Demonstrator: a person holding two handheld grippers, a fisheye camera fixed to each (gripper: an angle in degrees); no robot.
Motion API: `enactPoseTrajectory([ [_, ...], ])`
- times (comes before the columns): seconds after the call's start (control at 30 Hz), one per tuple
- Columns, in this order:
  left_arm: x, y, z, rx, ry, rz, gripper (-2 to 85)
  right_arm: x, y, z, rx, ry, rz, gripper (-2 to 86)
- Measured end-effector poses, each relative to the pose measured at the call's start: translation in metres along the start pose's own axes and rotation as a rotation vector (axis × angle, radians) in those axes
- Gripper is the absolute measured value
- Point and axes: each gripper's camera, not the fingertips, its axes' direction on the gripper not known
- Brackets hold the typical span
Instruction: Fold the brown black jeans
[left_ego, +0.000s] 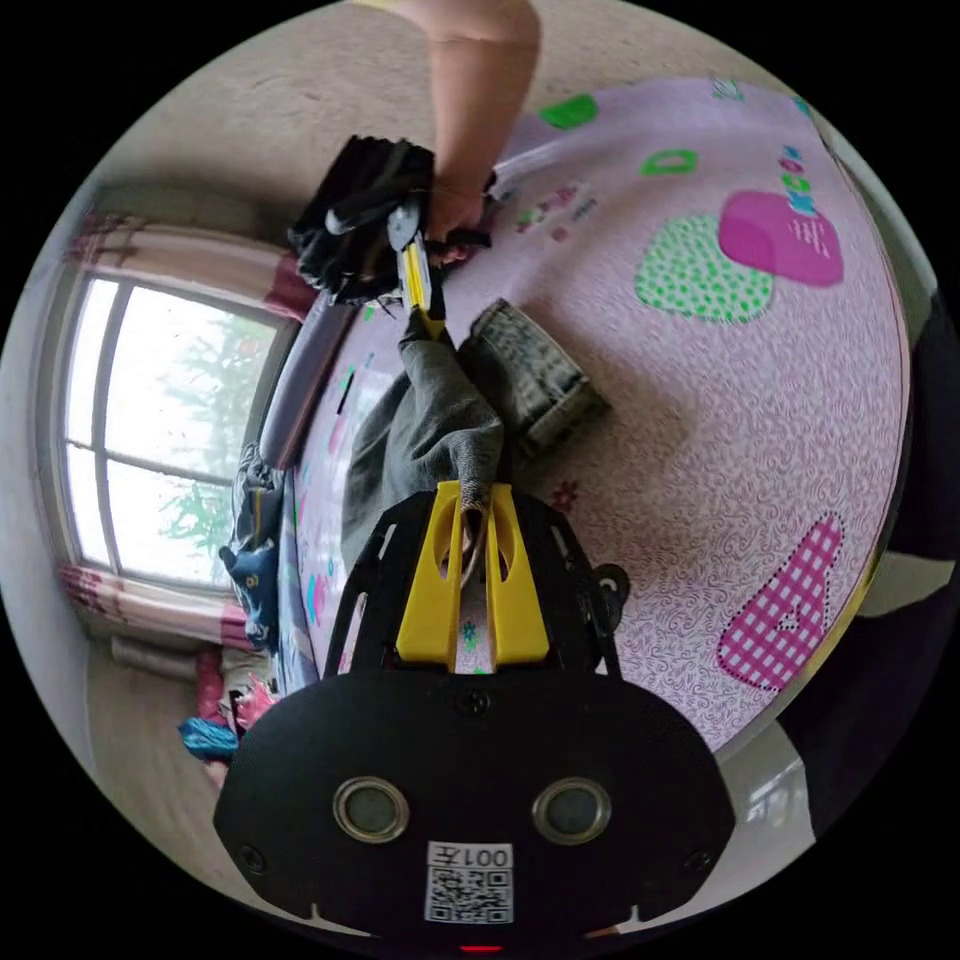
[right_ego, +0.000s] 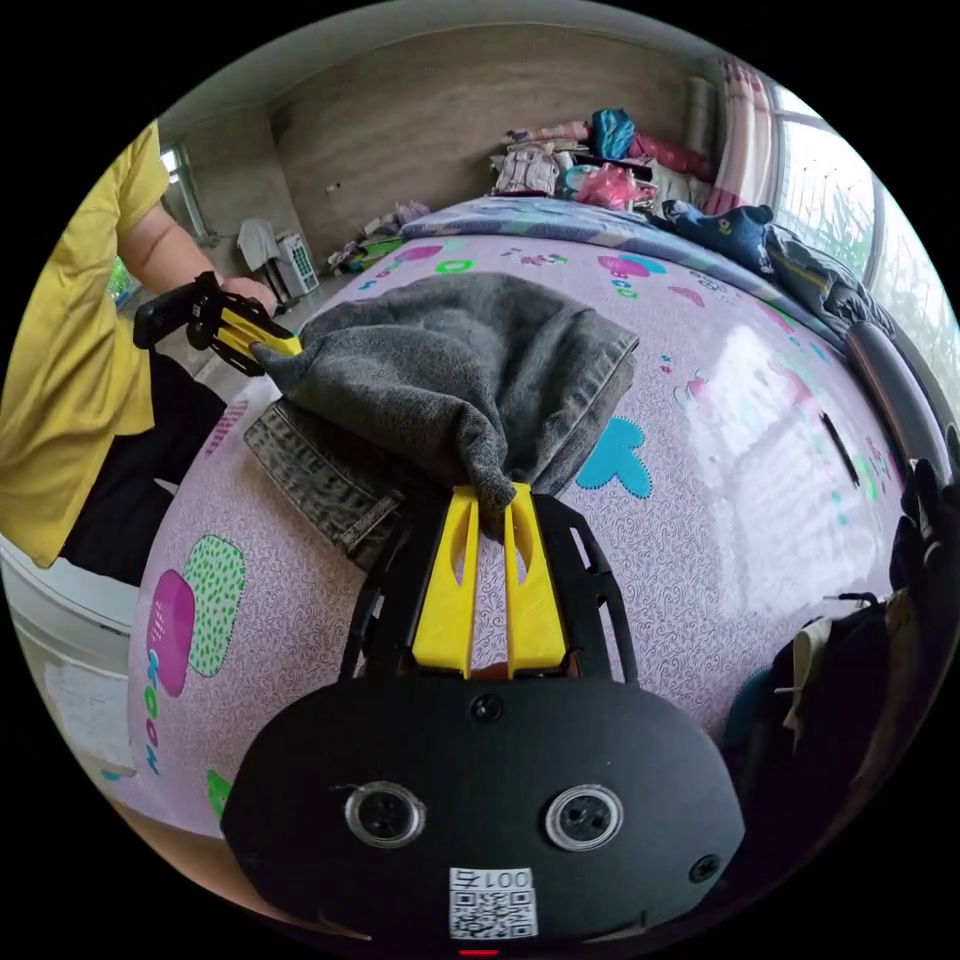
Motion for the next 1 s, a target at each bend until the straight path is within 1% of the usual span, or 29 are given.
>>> enactPoseTrajectory([
  [0.1, 0.009, 0.001, 0.004, -0.009, 0.003, 0.002, -0.6, 0.004, 0.002, -0.003, 0.026, 0.019, 0.008, 1.3],
  [0.17, 0.003, 0.002, -0.004, -0.001, -0.014, -0.005, -0.6, 0.0, -0.001, -0.019, 0.06, 0.054, -0.024, 1.3],
  [0.3, -0.003, 0.006, -0.033, 0.047, -0.051, 0.024, -0.6, -0.012, 0.009, -0.043, 0.1, 0.06, -0.044, 1.5],
  [0.37, 0.013, 0.005, -0.037, 0.053, -0.035, 0.066, -0.5, -0.019, 0.029, -0.033, 0.067, 0.036, -0.03, 1.9],
  [0.47, 0.057, 0.005, -0.015, 0.009, -0.002, 0.182, -0.2, -0.024, 0.047, 0.0, -0.015, 0.033, -0.01, 2.7],
  [0.53, 0.074, 0.006, -0.003, -0.013, -0.04, 0.244, 0.5, -0.018, 0.051, 0.001, 0.011, 0.028, 0.041, 3.6],
  [0.67, 0.059, 0.013, -0.008, -0.004, -0.004, 0.229, 1.3, 0.001, 0.06, -0.015, 0.022, -0.037, 0.153, 5.2],
  [0.8, 0.036, 0.032, -0.028, 0.017, 0.007, 0.233, 0.5, 0.011, 0.073, -0.042, 0.061, -0.05, 0.229, 3.7],
  [0.93, 0.003, 0.061, -0.049, 0.02, 0.018, 0.258, -1.3, 0.024, 0.076, -0.084, 0.22, -0.008, 0.325, 1.5],
  [1.0, -0.024, 0.072, -0.053, -0.01, 0.038, 0.195, -1.5, 0.03, 0.066, -0.095, 0.276, 0.013, 0.357, 1.1],
])
